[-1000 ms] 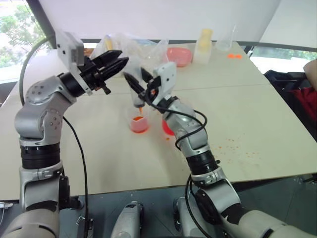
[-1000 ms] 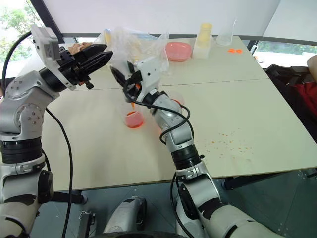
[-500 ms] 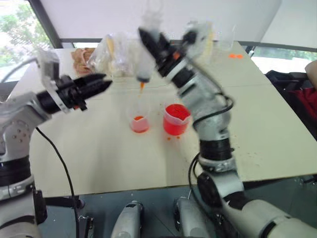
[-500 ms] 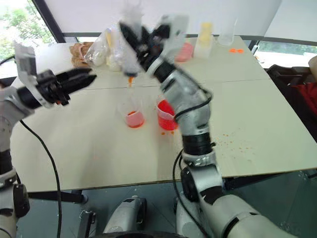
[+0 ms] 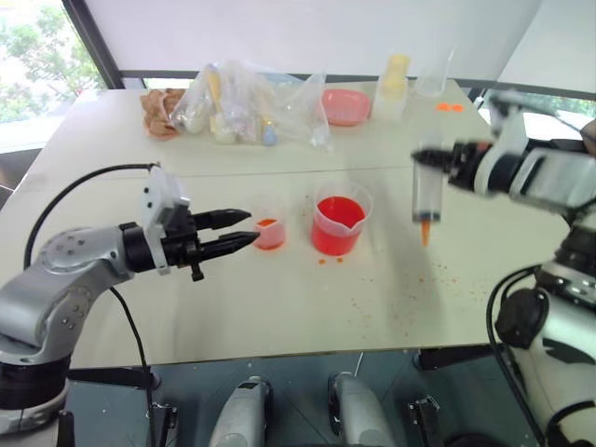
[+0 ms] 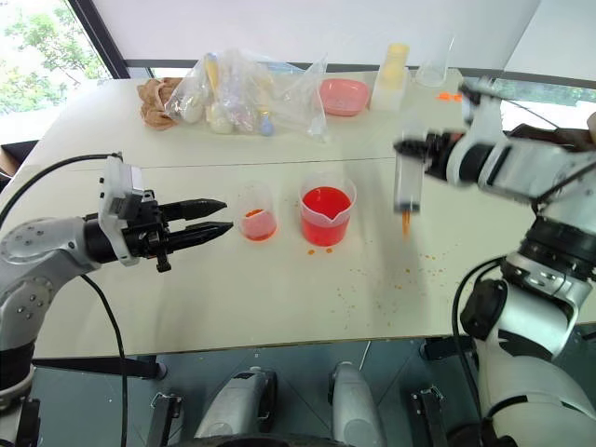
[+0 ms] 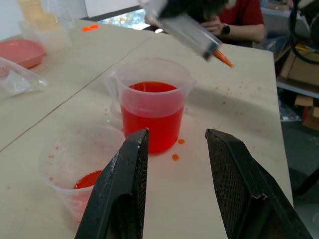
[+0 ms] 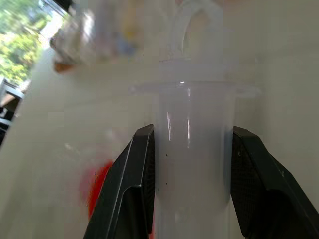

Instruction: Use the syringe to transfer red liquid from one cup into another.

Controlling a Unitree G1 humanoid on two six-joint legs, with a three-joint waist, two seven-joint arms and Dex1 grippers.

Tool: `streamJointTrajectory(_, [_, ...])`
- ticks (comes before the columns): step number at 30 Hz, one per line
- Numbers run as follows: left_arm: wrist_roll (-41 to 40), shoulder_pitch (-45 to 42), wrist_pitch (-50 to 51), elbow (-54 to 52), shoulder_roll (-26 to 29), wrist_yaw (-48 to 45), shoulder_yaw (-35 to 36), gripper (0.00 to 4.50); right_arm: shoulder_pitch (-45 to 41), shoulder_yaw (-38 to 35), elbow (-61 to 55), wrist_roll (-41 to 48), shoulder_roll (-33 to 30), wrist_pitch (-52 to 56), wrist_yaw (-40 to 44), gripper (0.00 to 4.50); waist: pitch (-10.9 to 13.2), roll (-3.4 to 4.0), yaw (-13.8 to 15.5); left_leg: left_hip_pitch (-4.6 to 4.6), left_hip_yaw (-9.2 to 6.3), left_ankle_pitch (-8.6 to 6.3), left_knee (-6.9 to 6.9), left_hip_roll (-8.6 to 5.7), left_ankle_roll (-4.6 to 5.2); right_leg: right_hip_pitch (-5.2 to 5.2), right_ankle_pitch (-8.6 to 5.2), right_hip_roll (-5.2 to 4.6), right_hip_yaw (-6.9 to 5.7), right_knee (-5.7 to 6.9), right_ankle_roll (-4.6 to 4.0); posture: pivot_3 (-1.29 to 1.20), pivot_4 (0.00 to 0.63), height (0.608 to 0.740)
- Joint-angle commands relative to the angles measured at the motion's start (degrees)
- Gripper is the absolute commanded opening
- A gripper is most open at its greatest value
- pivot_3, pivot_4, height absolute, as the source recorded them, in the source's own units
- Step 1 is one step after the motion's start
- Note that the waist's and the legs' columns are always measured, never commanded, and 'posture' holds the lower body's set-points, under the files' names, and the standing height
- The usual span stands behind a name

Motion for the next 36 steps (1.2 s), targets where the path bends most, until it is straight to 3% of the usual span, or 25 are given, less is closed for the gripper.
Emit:
streamJointTrajectory(1, [-0.29,-0.82,-0.75,-0.58,-1.42,2.18,-0.38,1.85,2.33,0.98,-0.36,3.08,-0.88,0.46,-0.86,1.42,0.01,0.01,-0.11,-0.02,0.00,0.00,0.05,-0.02,0.00,0.00,0.01,0.01,0.00,0.00,0.01,0.00,0.150,0.740])
streamJointTrajectory(7, [-1.67,0.89,0.42,-1.95,2.12,-2.15,-1.18,1.85,6.52,2.52,1.32,0.01,1.70,0.46,-1.86,1.42,0.00,0.00,-0.30,0.03,0.04,-0.01,0.07,0.01,0.03,0.02,0.02,0.15,0.03,0.01,0.05,0.00,0.150,0.740])
streamJointTrajectory(11, [4.15,4.90,-4.24,-3.14,7.11,-7.95,-5.24,1.85,6.17,2.77,2.62,-3.25,3.39,0.46,-1.32,1.42,0.01,0.01,-0.18,0.03,0.04,-0.02,0.06,0.01,0.04,0.02,0.00,0.15,0.04,0.00,0.02,0.00,0.150,0.740])
streamJointTrajectory(17, [2.92,1.47,-3.67,-1.55,4.35,-6.20,-6.30,1.85,6.29,3.51,0.82,-8.95,7.00,-0.82,0.07,1.42,0.00,-0.01,0.07,0.01,-0.02,-0.02,0.14,0.01,0.04,0.07,0.00,0.15,0.00,-0.03,0.02,0.00,0.150,0.740])
streamJointTrajectory(23, [2.49,1.10,-2.71,-1.65,4.20,-5.78,-6.53,1.91,7.31,3.04,-1.39,-13.17,9.52,-1.48,1.19,4.41,-0.04,-0.04,-0.23,0.14,-0.05,-0.03,0.12,0.05,0.06,0.17,0.01,0.24,0.00,-0.02,0.03,0.00,0.150,0.740])
streamJointTrajectory(29, [1.43,1.01,-1.56,-1.40,5.11,-5.40,-4.88,1.91,9.06,4.99,-6.62,-14.64,6.93,-0.17,6.26,4.46,-0.04,-0.04,0.14,0.17,-0.09,-0.03,0.16,0.04,0.06,0.27,0.00,0.21,-0.01,-0.07,0.02,0.00,0.150,0.740])
streamJointTrajectory(32, [1.48,1.11,-1.43,-0.18,5.32,-4.87,-3.71,1.91,11.84,7.63,-11.45,-13.81,2.51,0.25,11.59,4.46,-0.03,-0.03,0.25,0.14,-0.13,-0.03,0.15,0.04,0.06,0.26,-0.01,0.19,-0.05,-0.10,0.03,0.00,0.150,0.740])
streamJointTrajectory(36, [-0.76,1.19,0.24,1.62,5.06,-3.25,0.35,1.91,15.07,5.35,-15.55,-9.14,-3.01,0.46,19.99,4.46,-0.02,-0.03,0.09,0.10,-0.13,-0.04,0.14,0.04,0.07,0.24,-0.02,0.19,-0.06,-0.12,0.04,0.00,0.150,0.740])
